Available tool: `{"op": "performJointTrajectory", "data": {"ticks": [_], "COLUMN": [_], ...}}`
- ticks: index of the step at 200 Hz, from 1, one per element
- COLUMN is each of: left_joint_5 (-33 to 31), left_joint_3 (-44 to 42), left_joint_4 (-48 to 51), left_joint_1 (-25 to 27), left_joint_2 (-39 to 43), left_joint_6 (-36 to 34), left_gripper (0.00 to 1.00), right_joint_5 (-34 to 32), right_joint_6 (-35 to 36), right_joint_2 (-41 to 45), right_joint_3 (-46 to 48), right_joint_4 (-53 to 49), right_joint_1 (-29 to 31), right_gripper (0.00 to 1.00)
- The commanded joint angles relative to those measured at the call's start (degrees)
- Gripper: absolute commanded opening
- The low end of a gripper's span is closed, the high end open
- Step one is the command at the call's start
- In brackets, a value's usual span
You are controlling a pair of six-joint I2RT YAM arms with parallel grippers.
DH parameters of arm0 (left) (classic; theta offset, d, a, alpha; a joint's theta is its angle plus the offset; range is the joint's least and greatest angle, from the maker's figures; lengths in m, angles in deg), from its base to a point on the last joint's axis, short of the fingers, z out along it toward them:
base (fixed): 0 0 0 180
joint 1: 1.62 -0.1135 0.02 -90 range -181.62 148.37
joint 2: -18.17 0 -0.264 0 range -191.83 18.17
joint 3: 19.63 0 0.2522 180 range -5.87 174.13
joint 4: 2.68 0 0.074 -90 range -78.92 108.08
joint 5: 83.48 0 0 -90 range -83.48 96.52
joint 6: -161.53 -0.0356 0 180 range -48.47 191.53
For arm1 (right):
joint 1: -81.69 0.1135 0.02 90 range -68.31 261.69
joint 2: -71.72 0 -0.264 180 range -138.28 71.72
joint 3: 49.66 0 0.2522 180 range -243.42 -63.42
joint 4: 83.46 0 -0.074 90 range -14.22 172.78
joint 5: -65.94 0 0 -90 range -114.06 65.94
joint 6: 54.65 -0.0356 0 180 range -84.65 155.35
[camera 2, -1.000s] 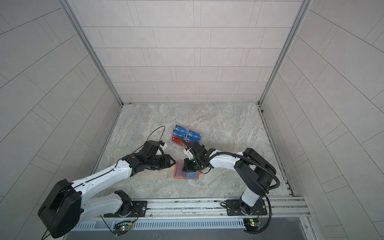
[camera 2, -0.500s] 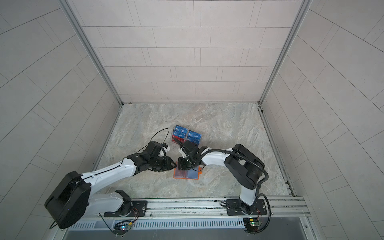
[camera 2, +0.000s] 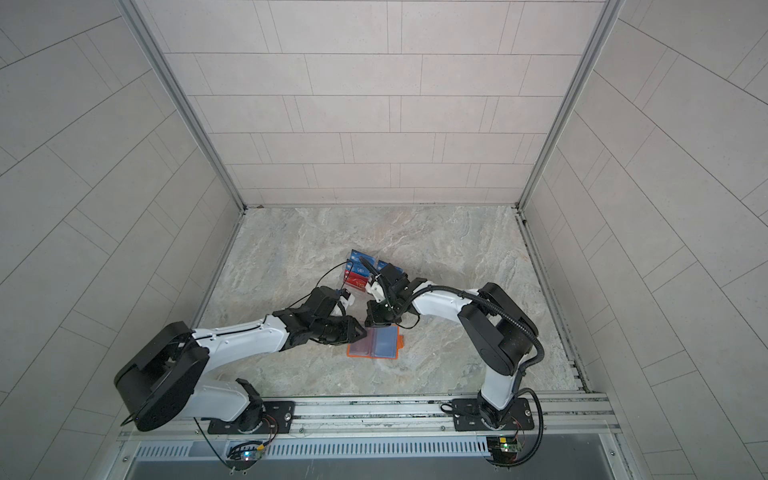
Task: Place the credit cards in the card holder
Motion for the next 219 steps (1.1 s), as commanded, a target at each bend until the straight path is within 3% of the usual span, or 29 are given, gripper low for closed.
{"op": "performJointTrajectory", "data": {"ticks": [1, 62, 150, 219], "left_joint_5": [-1.98, -7.07, -5.72, -4.67], "left_joint_3": [0.55, -1.64, -1.45, -2.69], "left_joint_4": [-2.21, -0.55, 1.52, 1.44], "left_joint_1": [0.22, 3.35, 3.47, 3.52], "left_joint_2": [-1.94, -1.22, -0.30, -0.02], "left_joint_6": [1.78, 4.26, 2.82, 2.54], "left_gripper": [0.32, 0.31, 0.32, 0.31], "right_joint_5": [2.41, -5.25, -17.44, -21.25], "right_joint_6": [3.44, 19.30, 28.68, 32.87], "right_joint_2": [2.81, 1.65, -6.59, -12.78], "right_joint_3": [-0.90, -16.13, -32.37, -39.84], "right_joint_4": [-2.41, -21.63, -32.78, -37.95], "right_joint_1": [-0.95, -4.82, -6.54, -6.55], "right_gripper": [0.08, 0.13, 0.24, 0.30]}}
